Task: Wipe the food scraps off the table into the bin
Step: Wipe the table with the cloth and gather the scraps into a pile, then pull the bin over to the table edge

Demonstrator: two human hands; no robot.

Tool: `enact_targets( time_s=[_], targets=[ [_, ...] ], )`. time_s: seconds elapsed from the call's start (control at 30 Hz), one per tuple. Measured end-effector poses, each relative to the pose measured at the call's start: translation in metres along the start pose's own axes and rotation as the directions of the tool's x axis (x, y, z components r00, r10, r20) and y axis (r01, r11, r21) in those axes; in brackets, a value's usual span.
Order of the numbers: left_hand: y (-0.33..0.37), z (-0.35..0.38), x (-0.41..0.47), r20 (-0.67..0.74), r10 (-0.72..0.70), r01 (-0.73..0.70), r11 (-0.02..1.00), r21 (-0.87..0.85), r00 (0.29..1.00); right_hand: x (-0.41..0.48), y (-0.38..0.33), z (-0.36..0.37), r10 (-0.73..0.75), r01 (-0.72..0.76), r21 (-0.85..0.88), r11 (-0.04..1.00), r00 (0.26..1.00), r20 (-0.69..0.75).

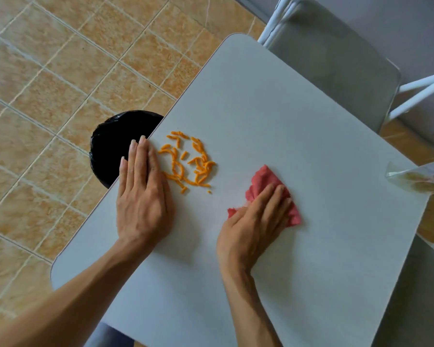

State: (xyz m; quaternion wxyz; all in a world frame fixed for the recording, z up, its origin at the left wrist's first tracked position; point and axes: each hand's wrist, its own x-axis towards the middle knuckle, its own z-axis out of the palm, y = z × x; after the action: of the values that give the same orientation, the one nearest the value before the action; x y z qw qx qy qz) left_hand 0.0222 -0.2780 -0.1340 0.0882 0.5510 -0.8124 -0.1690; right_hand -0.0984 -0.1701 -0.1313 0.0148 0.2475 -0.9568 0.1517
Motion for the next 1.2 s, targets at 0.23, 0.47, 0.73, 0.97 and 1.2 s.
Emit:
enact_targets(
  time_s=[0.23, 0.47, 0.73, 0.97, 1.2],
  targets=[
    [-0.002, -0.001, -0.001, 0.018, 0.008, -0.007, 1.0, -0.023, 1.0, -0.045, -0.022, -0.001, -0.059, 0.065, -0.075, 0.995, 0.995, 0.081],
    [-0.01, -0.01, 0.002, 0.095, 0.034, -0.023, 0.994, -0.111, 0.995, -0.059, -0.052, -0.014, 0.202, -0.196, -0.088, 0.977, 0.977, 0.067],
    [-0.093, -0.077, 0.04, 0.406, 0.152, 0.038, 0.905, -0.425, 0.901, -0.067, -0.189, -0.021, -0.028, 0.017, 0.262, 0.965, 0.999, 0.038],
    [-0.206, -0.095, 0.096, 0.489, 0.04, 0.123, 0.947, -0.298, 0.872, -0.066, -0.278, 0.046, -0.133, 0.027, 0.314, 0.949, 0.937, 0.323],
    [-0.257, -0.054, 0.12, 0.587, 0.062, 0.124, 0.955, -0.271, 0.807, -0.038, -0.254, 0.135, 0.286, -0.274, -0.121, 0.954, 0.713, 0.64]
  ],
)
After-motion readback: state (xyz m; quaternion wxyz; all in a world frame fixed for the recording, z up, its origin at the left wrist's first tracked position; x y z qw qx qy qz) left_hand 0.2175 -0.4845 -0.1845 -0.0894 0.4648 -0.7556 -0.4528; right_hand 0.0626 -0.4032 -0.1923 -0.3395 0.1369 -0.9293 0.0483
